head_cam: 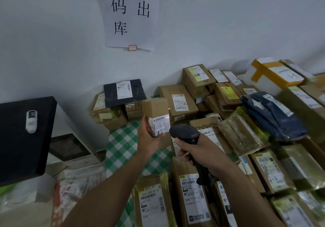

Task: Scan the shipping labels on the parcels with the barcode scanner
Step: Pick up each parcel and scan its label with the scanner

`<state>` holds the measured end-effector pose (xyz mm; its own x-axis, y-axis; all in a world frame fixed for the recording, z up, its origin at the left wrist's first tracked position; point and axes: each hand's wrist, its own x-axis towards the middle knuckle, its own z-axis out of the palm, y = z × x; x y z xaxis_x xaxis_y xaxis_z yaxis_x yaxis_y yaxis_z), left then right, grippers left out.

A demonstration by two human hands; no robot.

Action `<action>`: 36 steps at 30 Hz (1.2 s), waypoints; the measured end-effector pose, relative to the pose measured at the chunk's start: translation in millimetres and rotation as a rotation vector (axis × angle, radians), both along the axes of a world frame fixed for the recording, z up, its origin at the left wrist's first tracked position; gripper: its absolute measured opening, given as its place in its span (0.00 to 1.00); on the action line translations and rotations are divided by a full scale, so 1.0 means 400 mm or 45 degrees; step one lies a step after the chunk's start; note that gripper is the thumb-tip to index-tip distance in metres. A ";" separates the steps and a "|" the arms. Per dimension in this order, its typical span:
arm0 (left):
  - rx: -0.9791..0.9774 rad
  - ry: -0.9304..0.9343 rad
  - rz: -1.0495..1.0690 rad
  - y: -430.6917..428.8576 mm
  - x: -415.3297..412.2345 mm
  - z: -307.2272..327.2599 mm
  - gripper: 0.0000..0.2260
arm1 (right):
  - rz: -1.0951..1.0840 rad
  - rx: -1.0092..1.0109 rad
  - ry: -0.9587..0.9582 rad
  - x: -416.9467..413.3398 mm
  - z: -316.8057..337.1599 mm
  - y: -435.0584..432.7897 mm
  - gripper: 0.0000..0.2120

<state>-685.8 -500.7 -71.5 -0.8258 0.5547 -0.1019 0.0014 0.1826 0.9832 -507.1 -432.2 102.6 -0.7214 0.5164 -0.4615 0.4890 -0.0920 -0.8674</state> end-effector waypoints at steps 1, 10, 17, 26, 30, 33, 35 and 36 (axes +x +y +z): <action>-0.012 -0.008 0.013 -0.002 -0.001 0.000 0.46 | 0.009 -0.003 0.001 0.000 0.000 -0.001 0.08; -0.033 -0.008 -0.002 -0.004 -0.021 -0.046 0.51 | 0.019 -0.006 -0.022 -0.003 -0.015 0.008 0.11; -0.151 -0.092 -0.031 -0.012 -0.017 -0.031 0.48 | -0.020 -0.011 -0.046 -0.005 -0.024 0.018 0.11; -0.547 -0.414 -0.299 -0.050 -0.010 -0.074 0.43 | -0.044 -0.021 -0.096 -0.010 -0.038 0.038 0.09; -0.596 -0.493 -0.308 -0.049 -0.005 -0.099 0.35 | -0.077 -0.008 -0.119 -0.012 -0.049 0.046 0.09; -0.570 -0.528 -0.313 -0.045 -0.001 -0.103 0.32 | -0.075 -0.004 -0.118 -0.003 -0.056 0.041 0.06; -0.570 -0.540 -0.334 -0.045 0.004 -0.097 0.29 | -0.078 0.003 -0.131 0.006 -0.061 0.034 0.07; -0.590 -0.534 -0.376 -0.046 0.007 -0.094 0.27 | -0.079 0.001 -0.142 0.012 -0.063 0.027 0.08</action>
<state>-682.8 -519.2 -109.1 -0.4856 0.5724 -0.6607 -0.2478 0.6347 0.7320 -502.2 -421.2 77.5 -0.6323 0.5585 -0.5369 0.5760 -0.1244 -0.8079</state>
